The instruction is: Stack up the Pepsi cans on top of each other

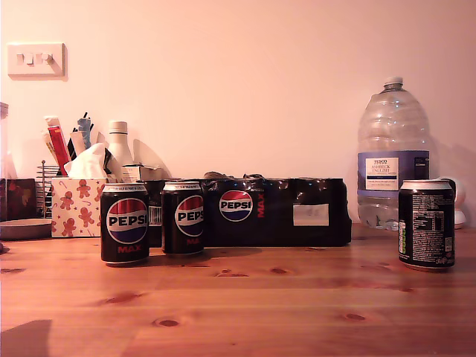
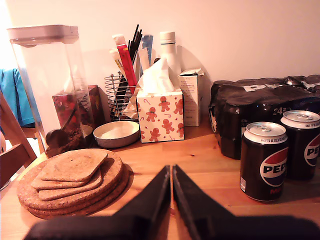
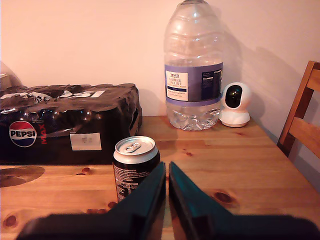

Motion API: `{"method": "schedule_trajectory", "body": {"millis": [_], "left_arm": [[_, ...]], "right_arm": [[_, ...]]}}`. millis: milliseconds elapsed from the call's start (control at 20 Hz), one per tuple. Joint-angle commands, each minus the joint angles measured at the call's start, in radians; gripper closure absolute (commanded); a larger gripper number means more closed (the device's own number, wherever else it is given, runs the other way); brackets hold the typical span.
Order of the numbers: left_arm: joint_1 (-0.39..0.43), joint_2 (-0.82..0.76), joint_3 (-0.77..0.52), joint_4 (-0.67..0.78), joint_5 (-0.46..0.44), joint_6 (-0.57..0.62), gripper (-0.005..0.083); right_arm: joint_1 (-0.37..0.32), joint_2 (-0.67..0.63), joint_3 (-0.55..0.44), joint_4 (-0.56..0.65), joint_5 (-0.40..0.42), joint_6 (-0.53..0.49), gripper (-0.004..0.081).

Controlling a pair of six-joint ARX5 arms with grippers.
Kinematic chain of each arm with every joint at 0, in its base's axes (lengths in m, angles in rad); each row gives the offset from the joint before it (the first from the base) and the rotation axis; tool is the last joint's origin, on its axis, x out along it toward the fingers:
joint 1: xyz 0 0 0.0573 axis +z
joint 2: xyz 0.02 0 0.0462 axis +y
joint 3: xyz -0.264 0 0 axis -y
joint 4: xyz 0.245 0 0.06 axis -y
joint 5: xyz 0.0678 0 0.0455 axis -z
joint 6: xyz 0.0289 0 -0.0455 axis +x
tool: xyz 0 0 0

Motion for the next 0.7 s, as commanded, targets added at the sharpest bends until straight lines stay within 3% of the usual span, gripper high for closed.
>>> {"method": "schedule_trajectory", "body": {"millis": [0, 350, 450, 650], "left_arm": [[-0.028, -0.014, -0.026, -0.068, 0.415, 0.031, 0.0795], [-0.028, -0.014, -0.026, -0.064, 0.415, 0.028, 0.0795], [-0.029, -0.014, -0.026, -0.042, 0.415, -0.059, 0.0795], [-0.030, -0.014, -0.026, -0.014, 0.415, -0.076, 0.0795]], "right_arm": [[-0.111, -0.006, 0.012, -0.121, -0.058, 0.027, 0.0782], [-0.110, -0.006, 0.012, -0.117, -0.066, 0.027, 0.0782], [-0.110, -0.006, 0.012, -0.104, -0.106, 0.029, 0.0782], [-0.093, -0.006, 0.012, -0.098, -0.224, 0.085, 0.0782]]}}
